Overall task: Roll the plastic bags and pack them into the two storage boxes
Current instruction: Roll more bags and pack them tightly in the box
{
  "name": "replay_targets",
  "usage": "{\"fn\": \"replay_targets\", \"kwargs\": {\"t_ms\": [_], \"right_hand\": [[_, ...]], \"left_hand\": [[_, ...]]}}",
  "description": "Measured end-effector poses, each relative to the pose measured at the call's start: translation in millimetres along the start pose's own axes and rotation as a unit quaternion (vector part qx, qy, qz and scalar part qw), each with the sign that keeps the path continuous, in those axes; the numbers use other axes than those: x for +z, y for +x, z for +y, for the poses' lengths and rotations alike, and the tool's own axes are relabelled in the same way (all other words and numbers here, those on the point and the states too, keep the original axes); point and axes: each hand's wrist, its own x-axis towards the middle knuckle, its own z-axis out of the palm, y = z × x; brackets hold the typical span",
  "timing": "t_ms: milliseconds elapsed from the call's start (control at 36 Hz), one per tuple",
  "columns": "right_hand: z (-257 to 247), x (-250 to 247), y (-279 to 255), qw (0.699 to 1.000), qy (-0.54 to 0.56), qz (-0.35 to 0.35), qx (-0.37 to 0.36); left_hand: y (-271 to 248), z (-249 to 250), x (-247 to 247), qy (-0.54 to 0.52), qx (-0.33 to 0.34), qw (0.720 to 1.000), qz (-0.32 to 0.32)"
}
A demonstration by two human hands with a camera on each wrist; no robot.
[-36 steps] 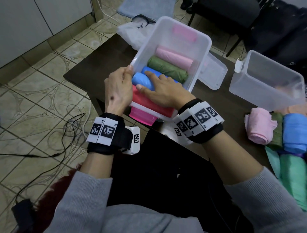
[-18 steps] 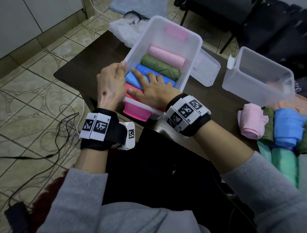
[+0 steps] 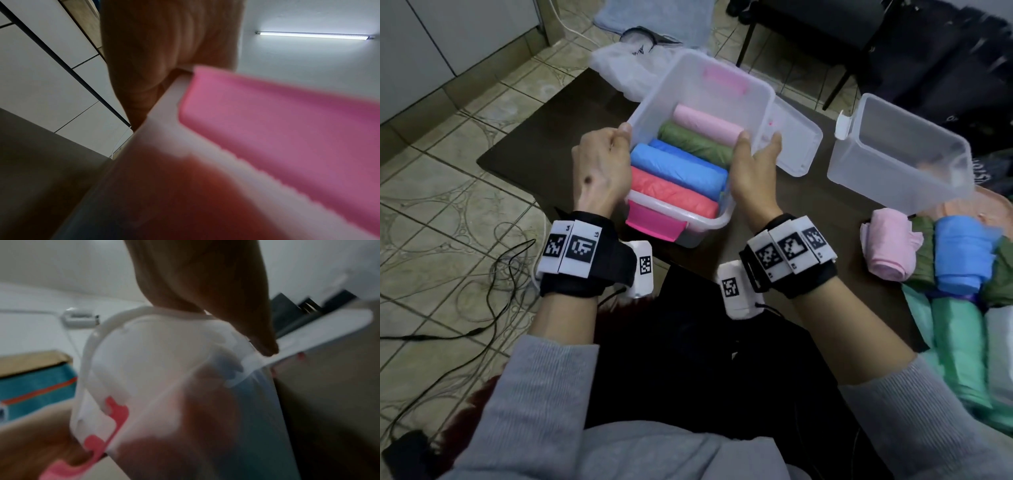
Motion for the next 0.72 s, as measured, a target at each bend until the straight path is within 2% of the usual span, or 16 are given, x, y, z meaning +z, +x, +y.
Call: {"fn": "replay_targets", "kwargs": {"t_ms": [56, 111, 556, 722], "right_hand": [[1.5, 2.3, -0.8, 0.997, 0.047, -0.025, 0.06], [0.9, 5.0, -2.2, 0.995, 0.066, -0.026, 0.075], [1.2, 1.6, -2.5, 0.998, 0.039, -0.025, 0.048], [1.3, -1.2, -2.6, 0.998, 0.02, -0.039, 0.044]], "left_hand": [[1.0, 1.0, 0.7, 0.002, -0.006, 1.0, -0.003], [1.9, 1.6, 1.2, -0.001, -0.011, 1.0, -0.004], [4.6, 4.6, 4.1, -0.004, -0.029, 0.999, -0.017], [4.5, 3.6, 8.5, -0.027, -0.007, 0.998, 0.047]]}}
